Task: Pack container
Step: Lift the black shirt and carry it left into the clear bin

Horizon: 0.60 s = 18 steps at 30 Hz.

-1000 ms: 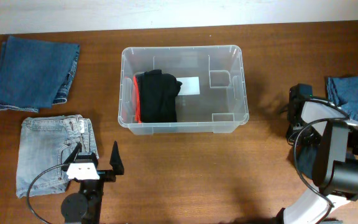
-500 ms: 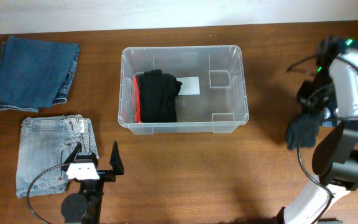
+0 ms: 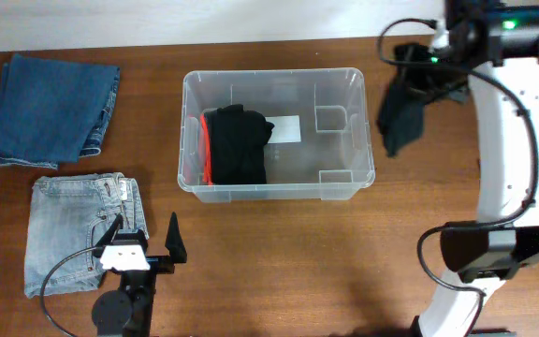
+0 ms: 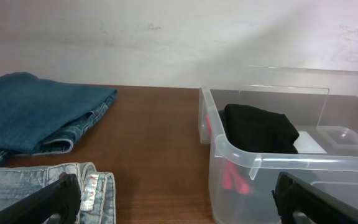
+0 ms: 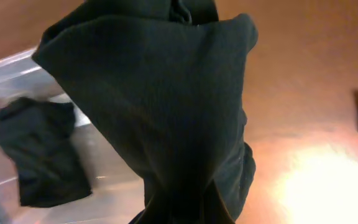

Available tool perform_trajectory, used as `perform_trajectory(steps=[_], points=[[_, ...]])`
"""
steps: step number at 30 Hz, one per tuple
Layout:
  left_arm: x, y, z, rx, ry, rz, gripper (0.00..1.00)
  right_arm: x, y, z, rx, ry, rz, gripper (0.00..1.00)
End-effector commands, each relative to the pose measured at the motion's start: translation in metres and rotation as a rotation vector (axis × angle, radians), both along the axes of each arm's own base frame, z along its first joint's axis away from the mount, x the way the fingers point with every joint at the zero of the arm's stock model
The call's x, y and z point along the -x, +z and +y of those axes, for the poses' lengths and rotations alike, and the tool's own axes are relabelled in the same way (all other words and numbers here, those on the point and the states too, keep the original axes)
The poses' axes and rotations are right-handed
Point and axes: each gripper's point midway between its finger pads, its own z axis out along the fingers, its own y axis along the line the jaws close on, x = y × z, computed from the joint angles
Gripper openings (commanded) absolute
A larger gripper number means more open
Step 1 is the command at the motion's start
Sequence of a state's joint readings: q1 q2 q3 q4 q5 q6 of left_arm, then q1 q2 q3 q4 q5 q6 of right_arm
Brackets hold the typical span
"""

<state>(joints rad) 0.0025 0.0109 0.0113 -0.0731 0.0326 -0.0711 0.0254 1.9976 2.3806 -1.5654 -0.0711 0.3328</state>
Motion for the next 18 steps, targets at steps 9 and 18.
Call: perform_trajectory(steps=[9,18], points=[[0.0,-0.002,0.002,-0.009,0.007,0.006,1.0,-0.027,0.005,0.066,0.048,0.152,-0.124,0.04],[0.0,-0.002,0.002,-0.009,0.007,0.006,0.99,-0.028,-0.041,0.055,0.123,0.132,0.02,0.04]])
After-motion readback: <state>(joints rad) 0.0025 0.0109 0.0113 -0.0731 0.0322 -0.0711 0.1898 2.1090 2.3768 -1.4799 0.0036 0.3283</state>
